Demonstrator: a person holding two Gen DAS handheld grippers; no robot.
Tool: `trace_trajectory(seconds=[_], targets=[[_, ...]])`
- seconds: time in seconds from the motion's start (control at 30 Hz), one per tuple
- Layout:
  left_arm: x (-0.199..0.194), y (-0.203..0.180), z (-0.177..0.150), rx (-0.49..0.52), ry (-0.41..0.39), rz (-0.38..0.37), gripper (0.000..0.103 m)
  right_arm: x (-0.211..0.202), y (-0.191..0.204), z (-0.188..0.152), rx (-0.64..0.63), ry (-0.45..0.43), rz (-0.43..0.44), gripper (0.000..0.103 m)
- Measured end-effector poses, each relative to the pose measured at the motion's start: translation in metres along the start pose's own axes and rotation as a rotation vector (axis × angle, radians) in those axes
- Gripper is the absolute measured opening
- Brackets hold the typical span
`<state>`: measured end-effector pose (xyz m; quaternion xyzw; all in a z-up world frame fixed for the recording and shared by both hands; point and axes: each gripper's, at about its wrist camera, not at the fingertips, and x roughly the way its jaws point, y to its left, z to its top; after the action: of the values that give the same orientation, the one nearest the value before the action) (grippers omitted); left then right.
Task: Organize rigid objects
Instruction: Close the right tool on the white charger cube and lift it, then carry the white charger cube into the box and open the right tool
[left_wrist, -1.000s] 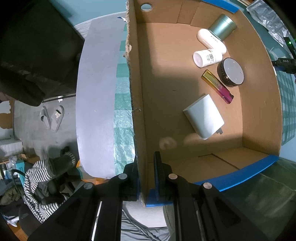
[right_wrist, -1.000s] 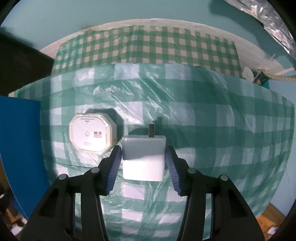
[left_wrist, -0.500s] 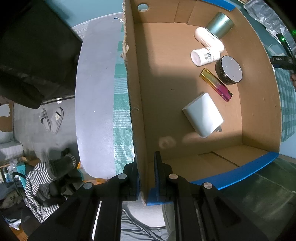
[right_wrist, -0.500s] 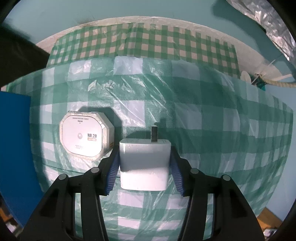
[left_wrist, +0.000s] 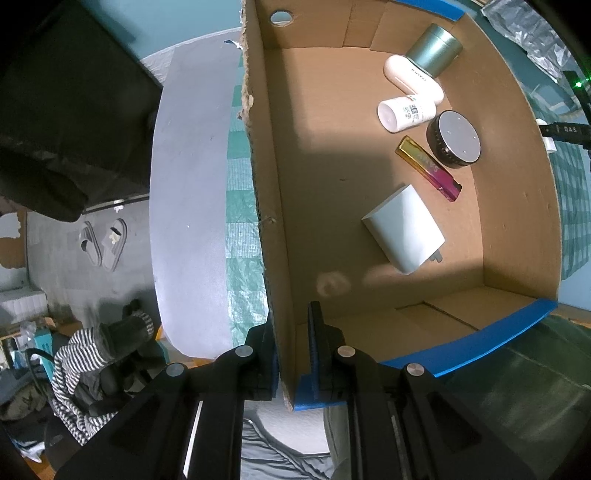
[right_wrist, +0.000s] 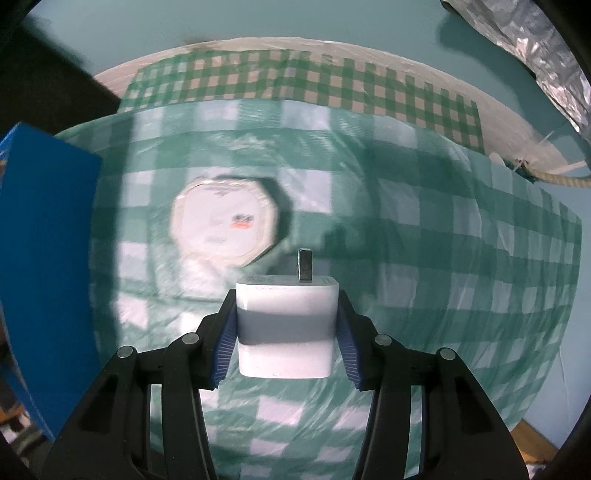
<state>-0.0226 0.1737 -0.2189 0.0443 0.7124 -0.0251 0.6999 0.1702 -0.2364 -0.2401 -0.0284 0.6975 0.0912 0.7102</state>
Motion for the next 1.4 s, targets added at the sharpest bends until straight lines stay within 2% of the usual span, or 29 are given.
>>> trace_trajectory(seconds=[0.27,0.87,1.4], targets=[[-0.001,0.001,0.001,0.009,-0.001,-0.002,0.012,-0.03,0.04,-0.014,-0.077,-0.013,0.032,0.049],[-0.002,0.002,-0.002,0.019,-0.011,-0.009,0.012,-0.09,0.141,-0.017,-0.286,-0.085,0.088,0.049],[-0.004,0.004,-0.001,0.025,-0.026,-0.01,0.012,-0.098,0.224,-0.016,-0.508,-0.097,0.086,0.049]])
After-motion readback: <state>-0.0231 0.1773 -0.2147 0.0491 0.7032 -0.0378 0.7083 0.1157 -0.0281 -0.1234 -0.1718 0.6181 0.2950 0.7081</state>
